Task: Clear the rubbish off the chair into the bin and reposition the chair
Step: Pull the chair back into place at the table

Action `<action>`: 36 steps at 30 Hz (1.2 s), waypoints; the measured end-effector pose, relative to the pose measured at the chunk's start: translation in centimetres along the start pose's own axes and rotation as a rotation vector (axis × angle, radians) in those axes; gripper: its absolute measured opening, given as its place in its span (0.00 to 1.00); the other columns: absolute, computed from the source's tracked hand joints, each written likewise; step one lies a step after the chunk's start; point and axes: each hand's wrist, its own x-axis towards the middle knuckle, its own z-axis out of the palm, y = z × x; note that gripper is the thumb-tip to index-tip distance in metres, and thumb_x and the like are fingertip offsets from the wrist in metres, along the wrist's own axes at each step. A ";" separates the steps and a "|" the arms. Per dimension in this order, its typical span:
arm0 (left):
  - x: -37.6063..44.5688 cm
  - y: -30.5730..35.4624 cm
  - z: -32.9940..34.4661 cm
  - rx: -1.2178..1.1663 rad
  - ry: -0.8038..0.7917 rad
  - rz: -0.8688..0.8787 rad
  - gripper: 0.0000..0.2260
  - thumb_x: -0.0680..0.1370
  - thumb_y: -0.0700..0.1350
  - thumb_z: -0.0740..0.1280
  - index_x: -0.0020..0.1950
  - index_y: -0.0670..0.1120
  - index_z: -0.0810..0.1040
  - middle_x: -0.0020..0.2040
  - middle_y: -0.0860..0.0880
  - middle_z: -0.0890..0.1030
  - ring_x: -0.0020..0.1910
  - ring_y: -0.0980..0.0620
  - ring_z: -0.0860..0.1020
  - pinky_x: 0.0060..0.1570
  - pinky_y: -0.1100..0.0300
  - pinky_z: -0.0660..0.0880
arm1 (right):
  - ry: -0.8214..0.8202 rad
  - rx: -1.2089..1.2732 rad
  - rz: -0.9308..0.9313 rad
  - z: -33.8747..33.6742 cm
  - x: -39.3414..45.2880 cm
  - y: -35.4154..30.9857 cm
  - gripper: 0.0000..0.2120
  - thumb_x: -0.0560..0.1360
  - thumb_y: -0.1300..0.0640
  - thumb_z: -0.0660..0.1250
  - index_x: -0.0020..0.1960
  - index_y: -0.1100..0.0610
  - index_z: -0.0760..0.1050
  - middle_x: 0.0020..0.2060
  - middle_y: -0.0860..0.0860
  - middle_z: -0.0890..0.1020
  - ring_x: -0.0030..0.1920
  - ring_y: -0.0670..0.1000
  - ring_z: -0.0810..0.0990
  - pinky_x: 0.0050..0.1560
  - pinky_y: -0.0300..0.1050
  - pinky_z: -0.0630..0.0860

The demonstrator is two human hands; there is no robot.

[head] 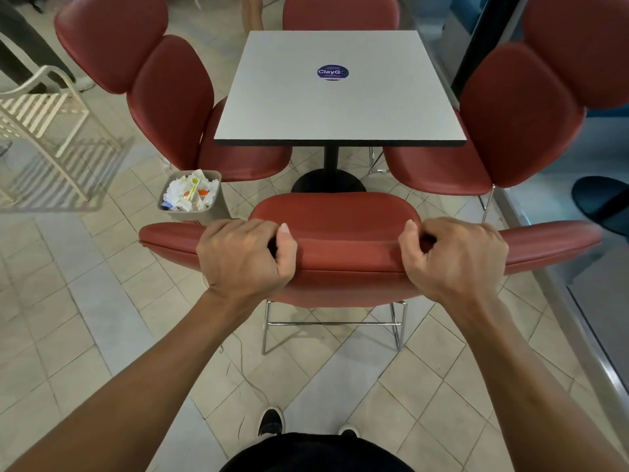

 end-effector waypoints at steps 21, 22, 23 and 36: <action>2.1 -1.5 1.5 0.019 -0.089 -0.053 0.15 0.74 0.48 0.59 0.30 0.45 0.76 0.27 0.49 0.77 0.29 0.47 0.74 0.39 0.56 0.66 | -0.028 -0.056 -0.046 1.8 1.6 -1.0 0.18 0.72 0.48 0.60 0.26 0.55 0.70 0.23 0.49 0.72 0.25 0.51 0.63 0.36 0.40 0.60; 2.2 -1.5 1.4 0.013 -0.086 -0.060 0.15 0.74 0.48 0.59 0.29 0.46 0.75 0.26 0.49 0.76 0.28 0.47 0.72 0.38 0.57 0.65 | -0.039 -0.065 -0.039 1.8 1.6 -1.0 0.18 0.72 0.48 0.60 0.27 0.55 0.70 0.23 0.49 0.72 0.25 0.51 0.63 0.36 0.40 0.60; 2.2 -1.5 1.5 0.010 -0.079 -0.067 0.15 0.74 0.49 0.59 0.29 0.46 0.74 0.25 0.49 0.75 0.27 0.47 0.72 0.38 0.57 0.65 | -0.047 -0.073 -0.033 1.7 1.6 -1.1 0.18 0.72 0.48 0.60 0.27 0.56 0.69 0.23 0.49 0.72 0.25 0.52 0.64 0.36 0.41 0.59; 2.5 -1.6 0.5 -0.051 -0.246 -0.103 0.18 0.76 0.53 0.57 0.31 0.47 0.77 0.29 0.52 0.78 0.32 0.48 0.76 0.45 0.54 0.68 | -0.081 -0.076 -0.008 1.2 1.6 -1.3 0.17 0.70 0.48 0.57 0.28 0.57 0.70 0.23 0.49 0.71 0.26 0.55 0.71 0.33 0.40 0.56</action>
